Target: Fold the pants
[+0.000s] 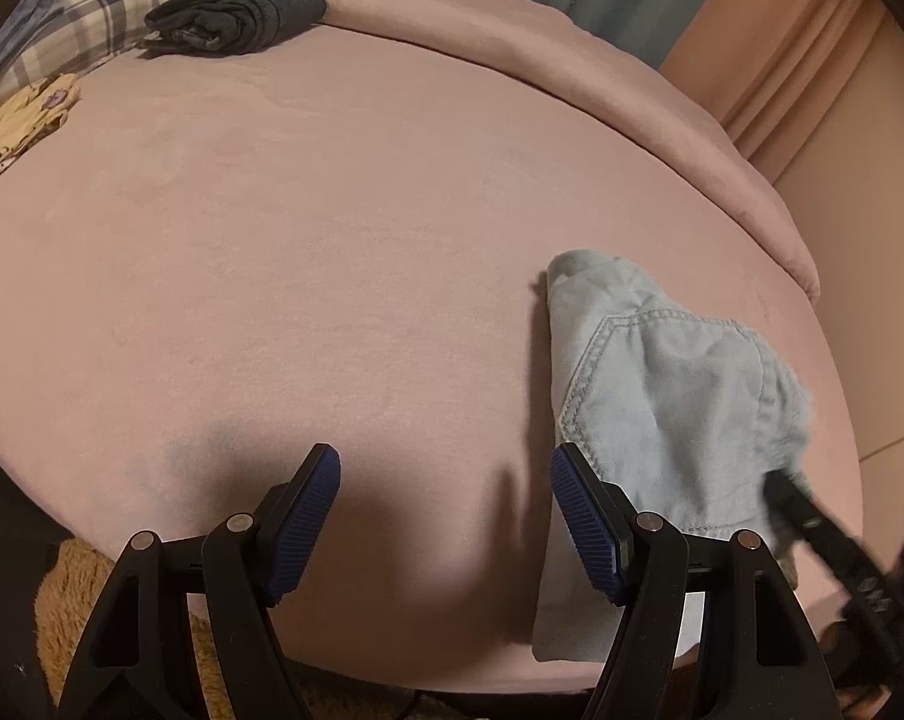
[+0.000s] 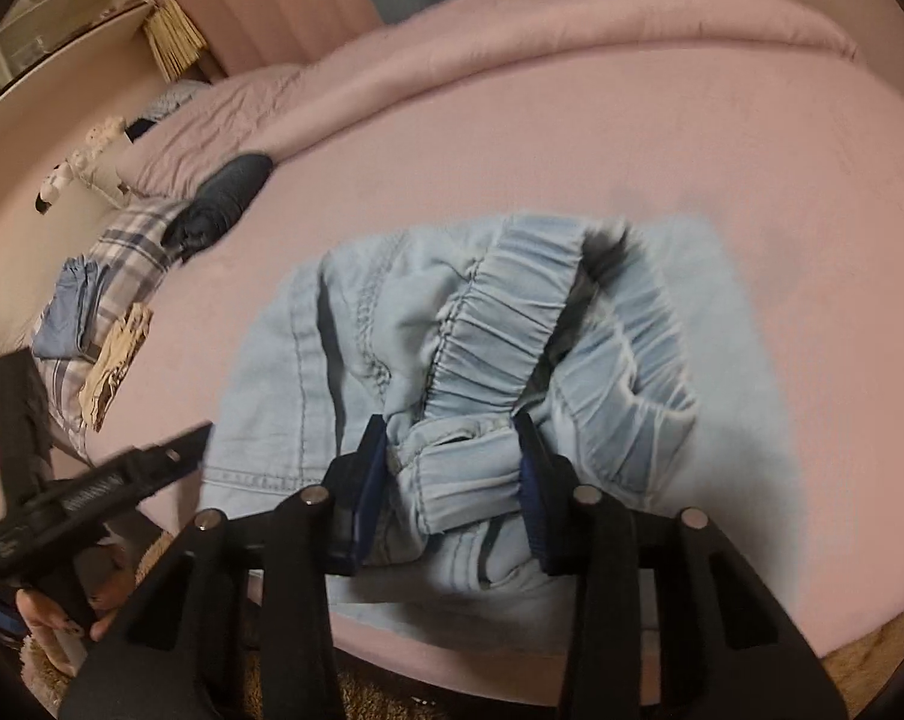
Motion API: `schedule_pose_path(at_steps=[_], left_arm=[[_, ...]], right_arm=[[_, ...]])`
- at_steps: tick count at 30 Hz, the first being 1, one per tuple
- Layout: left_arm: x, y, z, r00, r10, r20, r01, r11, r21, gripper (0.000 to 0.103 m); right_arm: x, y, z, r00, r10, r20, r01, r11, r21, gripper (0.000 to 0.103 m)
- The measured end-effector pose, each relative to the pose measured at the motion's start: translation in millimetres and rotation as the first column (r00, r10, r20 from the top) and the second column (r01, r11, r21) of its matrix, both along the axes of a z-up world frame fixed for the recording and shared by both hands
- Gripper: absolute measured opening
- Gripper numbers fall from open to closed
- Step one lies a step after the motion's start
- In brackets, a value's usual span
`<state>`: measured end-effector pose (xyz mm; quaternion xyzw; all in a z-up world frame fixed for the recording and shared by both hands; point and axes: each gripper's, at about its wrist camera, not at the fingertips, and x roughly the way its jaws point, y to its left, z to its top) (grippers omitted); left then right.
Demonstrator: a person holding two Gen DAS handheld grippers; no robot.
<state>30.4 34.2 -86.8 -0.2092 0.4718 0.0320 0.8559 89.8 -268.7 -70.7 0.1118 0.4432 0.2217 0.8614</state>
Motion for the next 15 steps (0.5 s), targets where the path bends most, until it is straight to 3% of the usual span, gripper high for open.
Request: schedule_pose_path(at_steps=[3,5,7,10,15], left_arm=[[0,-4,1,1.0,-0.013,0.005,0.013,1.0,0.007,0.072],[0,-7,0,1.0,-0.027,0.002,0.027,1.0,0.015,0.072],[0,-10,-1,0.999,-0.04,0.0,0.04,0.999,0.019,0.072],[1,-16,-2,0.998,-0.064,-0.007,0.064,0.998,0.025,0.072],[2,-27,-5,0.995,-0.101,-0.022,0.103,0.993,0.059,0.072]], right_arm=[[-5,-5,17,0.999,-0.003,0.052,0.004,1.0,-0.015,0.038],[-10,-9,29,0.991,-0.041,0.125,0.054,0.993,-0.105,0.038],[-9,-14,31,0.987,-0.058,0.149,0.078,0.988,-0.133,0.038],[0,-28,19,0.994,-0.057,0.089,0.066,0.993,-0.098,0.038],[11,-30,-18,0.998,-0.063,0.009,0.063,0.975,-0.212,0.039]])
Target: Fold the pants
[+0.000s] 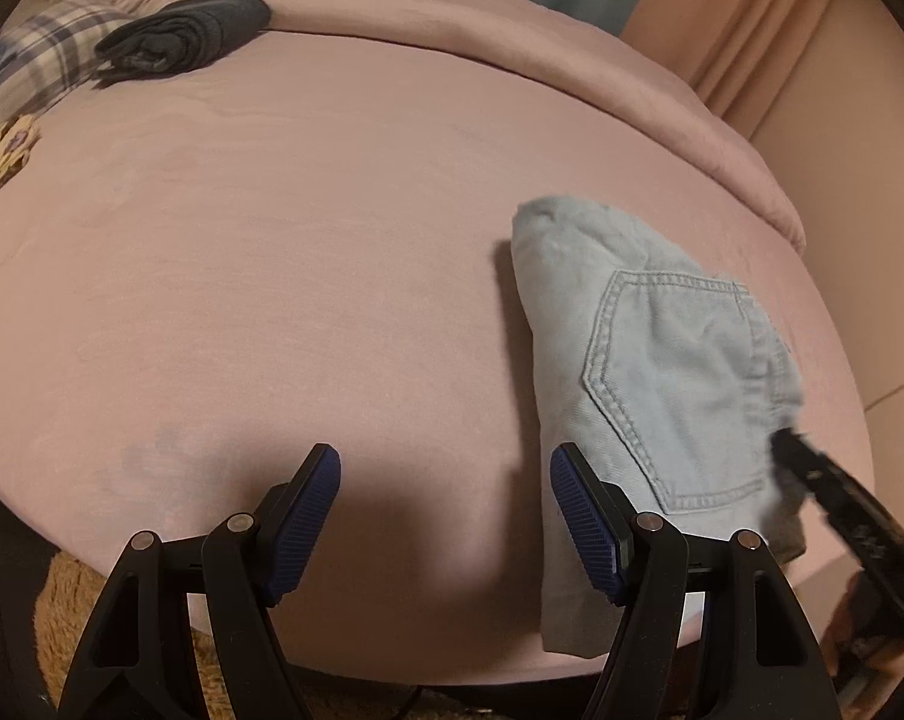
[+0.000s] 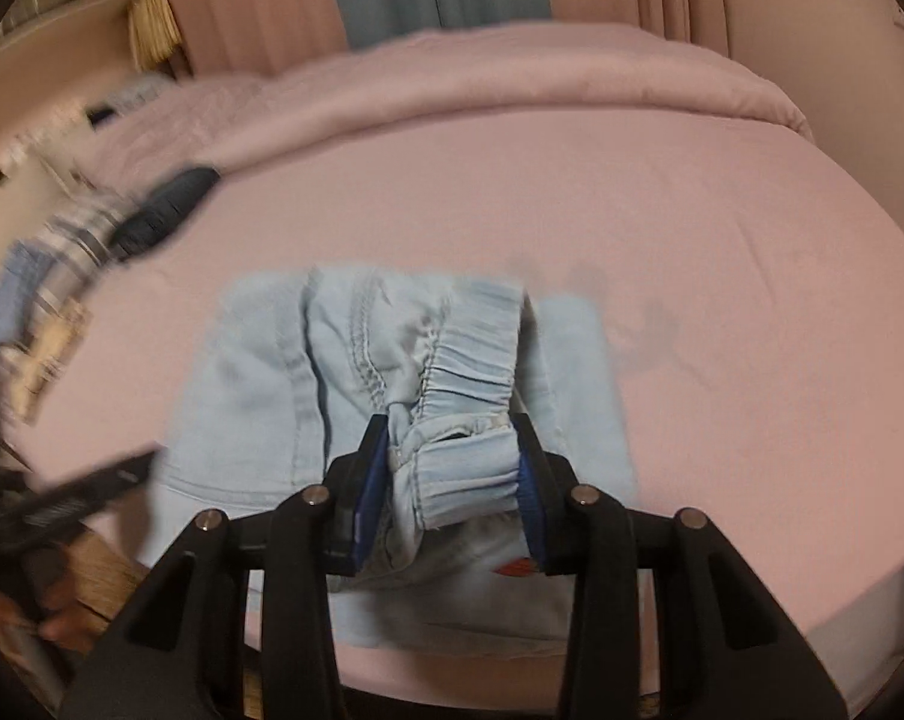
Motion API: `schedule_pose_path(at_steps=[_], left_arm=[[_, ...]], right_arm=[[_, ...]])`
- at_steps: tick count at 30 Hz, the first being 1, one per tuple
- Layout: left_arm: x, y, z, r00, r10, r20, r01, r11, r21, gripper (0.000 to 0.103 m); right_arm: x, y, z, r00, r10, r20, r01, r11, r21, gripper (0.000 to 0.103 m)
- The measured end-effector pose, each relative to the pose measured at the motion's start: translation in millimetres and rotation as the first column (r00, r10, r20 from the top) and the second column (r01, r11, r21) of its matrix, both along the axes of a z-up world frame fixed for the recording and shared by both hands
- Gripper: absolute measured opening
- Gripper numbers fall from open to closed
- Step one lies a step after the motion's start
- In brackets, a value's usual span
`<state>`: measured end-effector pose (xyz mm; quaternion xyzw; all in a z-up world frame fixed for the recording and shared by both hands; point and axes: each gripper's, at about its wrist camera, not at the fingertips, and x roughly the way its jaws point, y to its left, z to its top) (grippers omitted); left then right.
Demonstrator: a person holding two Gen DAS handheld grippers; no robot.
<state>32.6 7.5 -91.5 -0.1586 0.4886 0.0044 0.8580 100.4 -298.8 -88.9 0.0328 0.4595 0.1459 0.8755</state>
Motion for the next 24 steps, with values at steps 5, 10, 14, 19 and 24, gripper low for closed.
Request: schedule_pose_path(at_steps=[5,10,14,19,24], left_arm=[[2,0,-6,1.0,-0.003,-0.023,0.003,1.0,0.001,0.072],[0,2,-8,1.0,0.0,-0.029,-0.001,1.0,-0.011,0.072],[0,2,-8,0.999,0.003,-0.032,-0.003,1.0,-0.007,0.072],[3,0,-8,1.0,-0.001,-0.031,0.0,1.0,-0.009,0.072],[2,0,-9,1.0,-0.002,-0.029,0.002,1.0,-0.006,0.072]], right_arm=[[3,0,-13,1.0,0.009,-0.014,-0.009,1.0,-0.028,0.042],[4,2,-7,1.0,0.0,-0.014,-0.001,1.0,-0.021,0.043],[-2,4,4,1.0,-0.024,0.006,0.024,0.998,-0.063,0.054],[-3,-3,24,0.995,-0.061,0.074,0.066,0.996,-0.067,0.078],[9,8,5,1.0,-0.031,0.001,0.031,0.994,-0.104,0.086]])
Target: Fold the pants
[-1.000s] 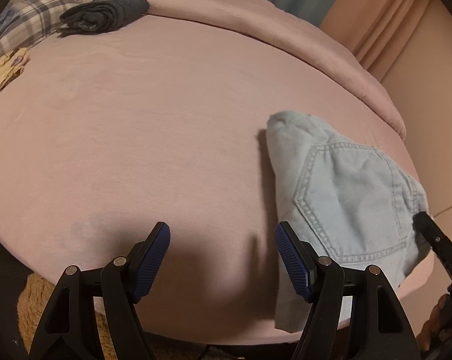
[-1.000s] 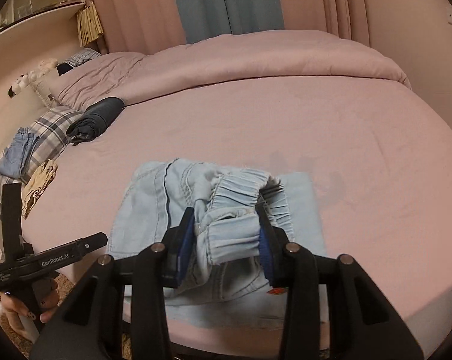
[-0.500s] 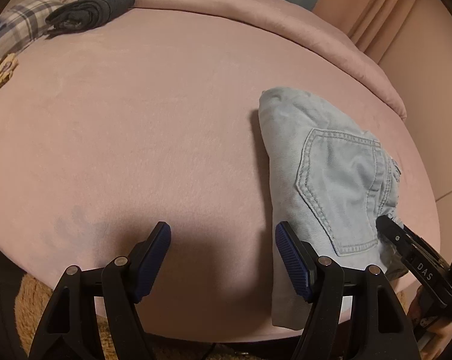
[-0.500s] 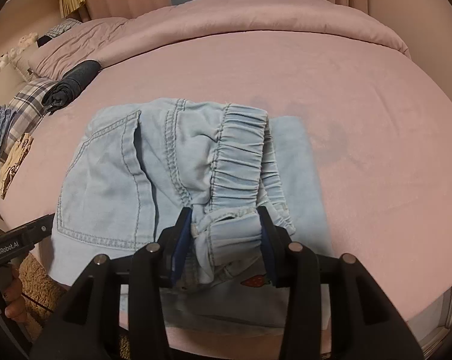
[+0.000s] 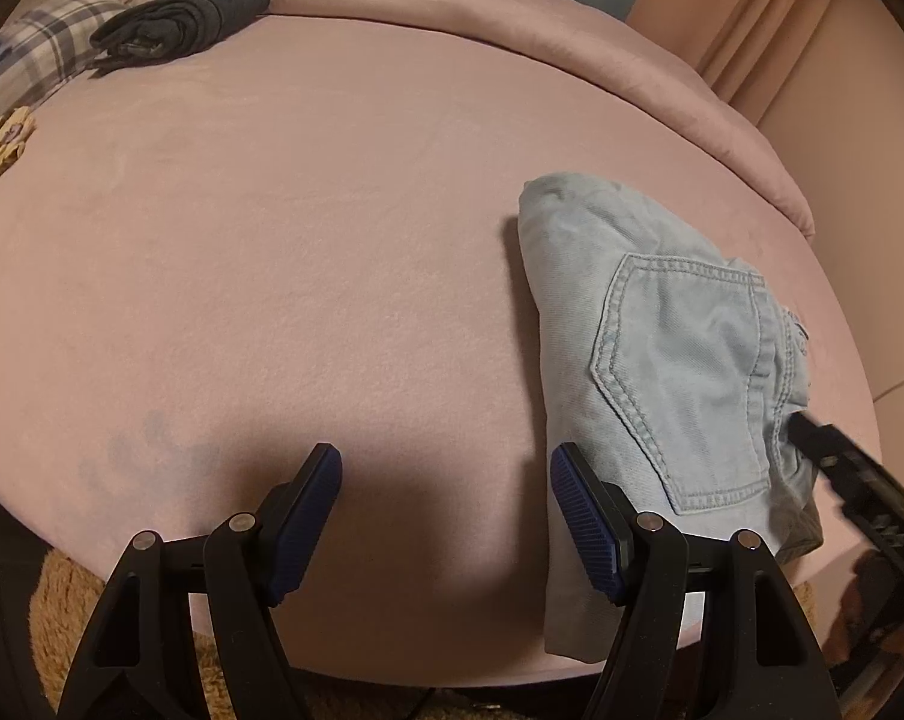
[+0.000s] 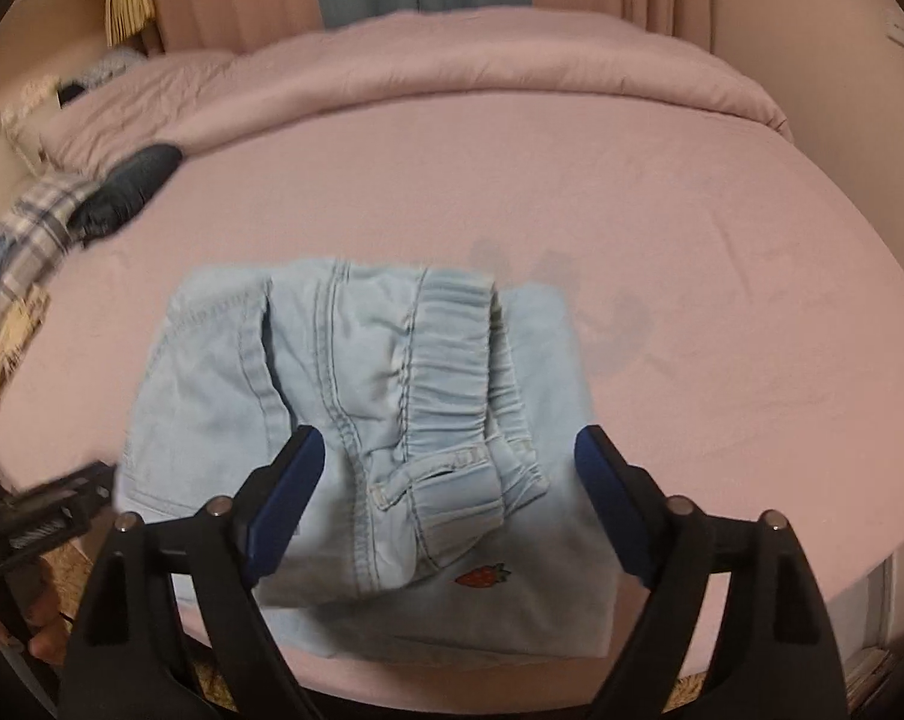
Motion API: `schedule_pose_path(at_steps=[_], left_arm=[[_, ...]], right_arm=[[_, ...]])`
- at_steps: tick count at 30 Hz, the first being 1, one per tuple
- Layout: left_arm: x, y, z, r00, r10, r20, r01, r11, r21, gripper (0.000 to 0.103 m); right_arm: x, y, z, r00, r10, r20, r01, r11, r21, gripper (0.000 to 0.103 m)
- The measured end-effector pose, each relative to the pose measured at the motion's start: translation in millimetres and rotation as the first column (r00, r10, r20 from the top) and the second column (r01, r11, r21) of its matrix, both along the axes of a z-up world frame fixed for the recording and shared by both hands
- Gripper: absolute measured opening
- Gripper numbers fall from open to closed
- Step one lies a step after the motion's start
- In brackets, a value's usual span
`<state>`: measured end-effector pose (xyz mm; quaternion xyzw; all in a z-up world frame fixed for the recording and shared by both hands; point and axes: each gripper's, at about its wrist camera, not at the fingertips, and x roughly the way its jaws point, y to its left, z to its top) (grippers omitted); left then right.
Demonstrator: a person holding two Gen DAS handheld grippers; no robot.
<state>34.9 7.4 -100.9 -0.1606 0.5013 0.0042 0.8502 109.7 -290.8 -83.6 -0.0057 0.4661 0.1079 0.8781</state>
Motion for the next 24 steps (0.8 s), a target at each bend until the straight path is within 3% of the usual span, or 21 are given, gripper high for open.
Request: schedule_pose_path(at_steps=[2,5,7,8,9,10,14,18,22,24], left_arm=[[0,0,0,1.0,0.0,-0.001,0.0,1.0,-0.002,0.072],[1,1,-1,1.0,-0.001,-0.003,0.001,1.0,-0.003,0.072],[1,0,0,1.0,0.0,-0.003,0.0,1.0,-0.003,0.072],[1,0,0,1.0,-0.001,-0.002,0.001,1.0,-0.003,0.072],[1,-1,0,1.0,-0.001,-0.001,0.001,1.0,-0.002,0.072],[1,-1,1,1.0,0.0,-0.001,0.0,1.0,0.004,0.072],[-2,-2,6,1.0,0.0,0.008,0.0,1.0,0.014,0.072],[-6,-3,16,0.999,-0.008,0.041,0.009,1.0,-0.024,0.072],[-8,-12,23,0.997,-0.032,0.069,0.035,0.999,-0.032,0.072],[-9,-16,23,0.997,-0.042,0.068,0.043,0.999,-0.017,0.072]], right_arm=[[4,8,-18,0.999,0.02,-0.047,-0.021,1.0,-0.016,0.087],[3,11,-25,0.999,0.028,-0.017,-0.028,0.999,-0.043,0.086],[3,8,-23,1.0,0.029,-0.004,-0.029,0.999,-0.024,0.074],[1,6,-19,0.999,0.036,0.014,-0.035,0.999,-0.019,0.062],[-1,6,-14,0.999,0.03,0.045,-0.029,0.999,-0.022,0.04],[-4,4,-11,0.998,0.026,0.051,-0.025,1.0,-0.014,0.036],[-12,-8,13,0.996,0.002,0.089,-0.009,0.997,0.077,0.033],[-30,-23,51,0.984,-0.011,0.178,-0.021,0.984,0.175,0.032],[-35,-23,58,0.974,-0.044,0.22,0.017,0.992,0.122,0.032],[-27,-28,45,0.982,-0.068,0.175,0.047,0.992,0.121,0.032]])
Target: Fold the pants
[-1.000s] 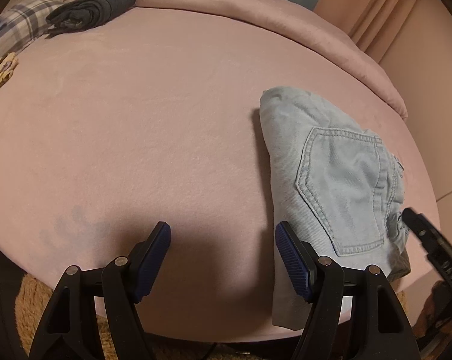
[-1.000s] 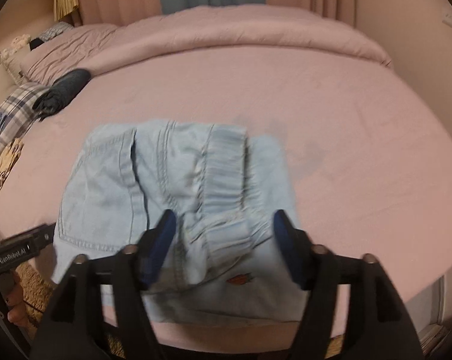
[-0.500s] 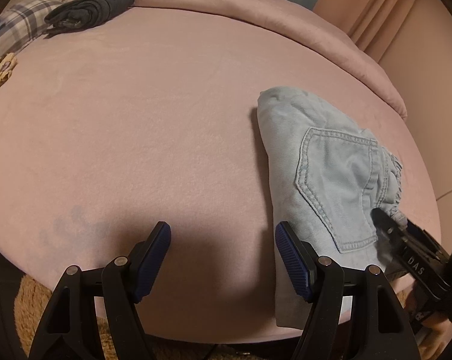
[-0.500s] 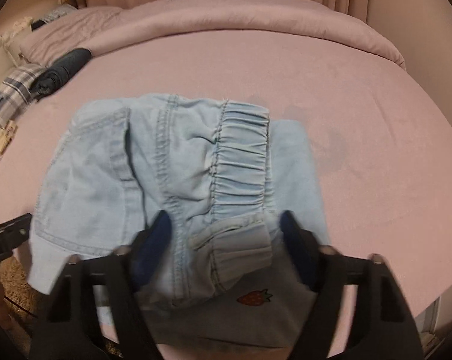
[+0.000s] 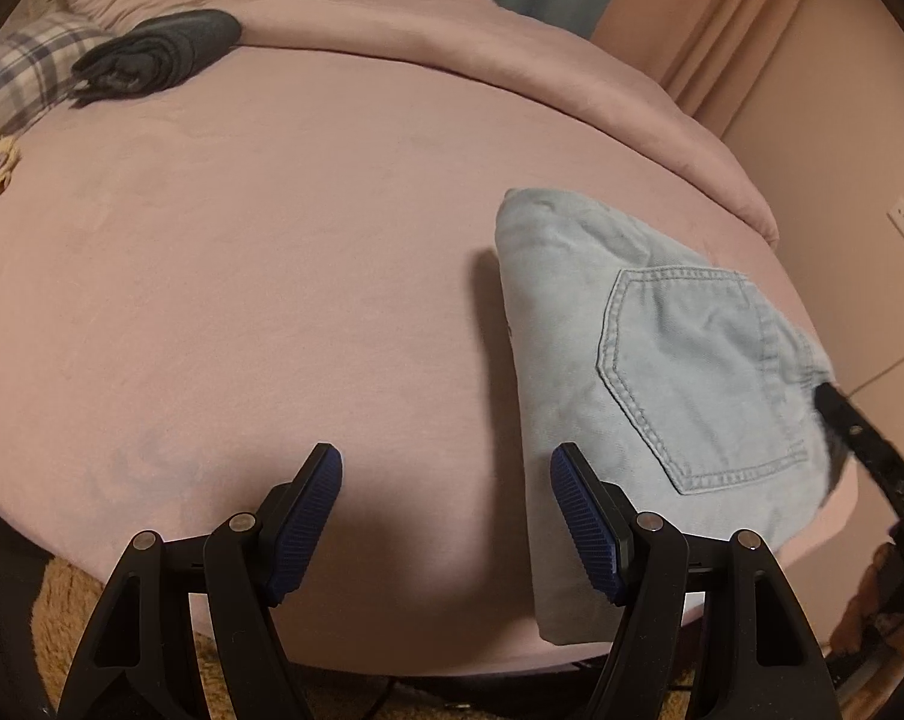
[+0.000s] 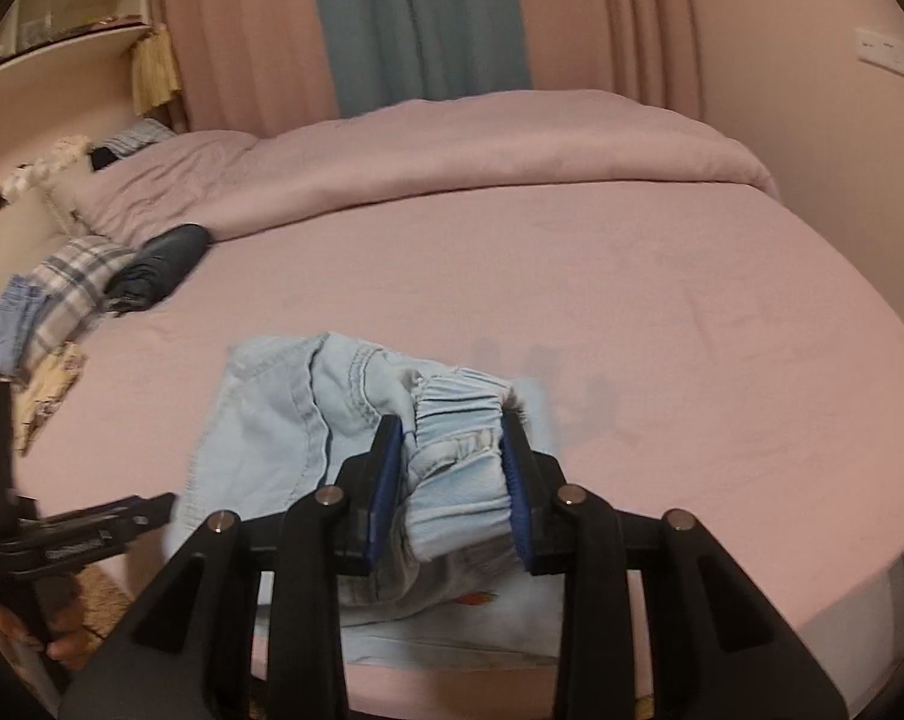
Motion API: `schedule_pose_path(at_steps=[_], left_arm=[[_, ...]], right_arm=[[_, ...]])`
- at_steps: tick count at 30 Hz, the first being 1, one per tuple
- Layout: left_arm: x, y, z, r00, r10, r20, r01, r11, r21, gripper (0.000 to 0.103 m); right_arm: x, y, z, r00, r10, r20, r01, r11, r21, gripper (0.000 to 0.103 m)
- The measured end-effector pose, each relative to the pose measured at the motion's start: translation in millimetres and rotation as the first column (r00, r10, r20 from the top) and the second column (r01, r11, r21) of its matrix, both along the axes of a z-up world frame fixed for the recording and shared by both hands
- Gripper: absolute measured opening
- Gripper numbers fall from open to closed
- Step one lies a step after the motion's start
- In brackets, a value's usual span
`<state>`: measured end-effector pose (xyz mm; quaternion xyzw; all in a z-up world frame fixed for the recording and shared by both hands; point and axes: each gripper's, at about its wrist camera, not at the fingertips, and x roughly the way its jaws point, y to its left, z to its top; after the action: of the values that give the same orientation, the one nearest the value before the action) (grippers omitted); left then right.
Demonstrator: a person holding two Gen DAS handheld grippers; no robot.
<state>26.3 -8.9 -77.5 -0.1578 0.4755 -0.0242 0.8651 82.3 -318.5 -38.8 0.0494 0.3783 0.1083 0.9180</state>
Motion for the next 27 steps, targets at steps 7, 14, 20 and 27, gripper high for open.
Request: schedule_pose_path(at_steps=[7,14,20,27], left_arm=[[7,-7,-2,1.0,0.011,-0.019,-0.011,1.0,0.017,0.072],[8,-14,5,1.0,-0.006,-0.002,0.006,1.0,0.013,0.072],[11,-19,8,1.0,-0.019,-0.001,0.019,0.999,0.026,0.072],[17,-27,11,0.997,-0.074,0.008,0.074,0.997,-0.005,0.072]], right_arm=[[23,3,-63,0.988,-0.006,-0.151,-0.001,0.999,-0.048,0.036],[21,-5,-54,0.99,-0.006,-0.143,0.006,1.0,0.001,0.034],[9,-7,-35,0.996,-0.028,-0.085,0.029,1.0,0.005,0.033],[9,-9,-35,0.996,-0.027,-0.086,0.026,1.0,-0.005,0.033]])
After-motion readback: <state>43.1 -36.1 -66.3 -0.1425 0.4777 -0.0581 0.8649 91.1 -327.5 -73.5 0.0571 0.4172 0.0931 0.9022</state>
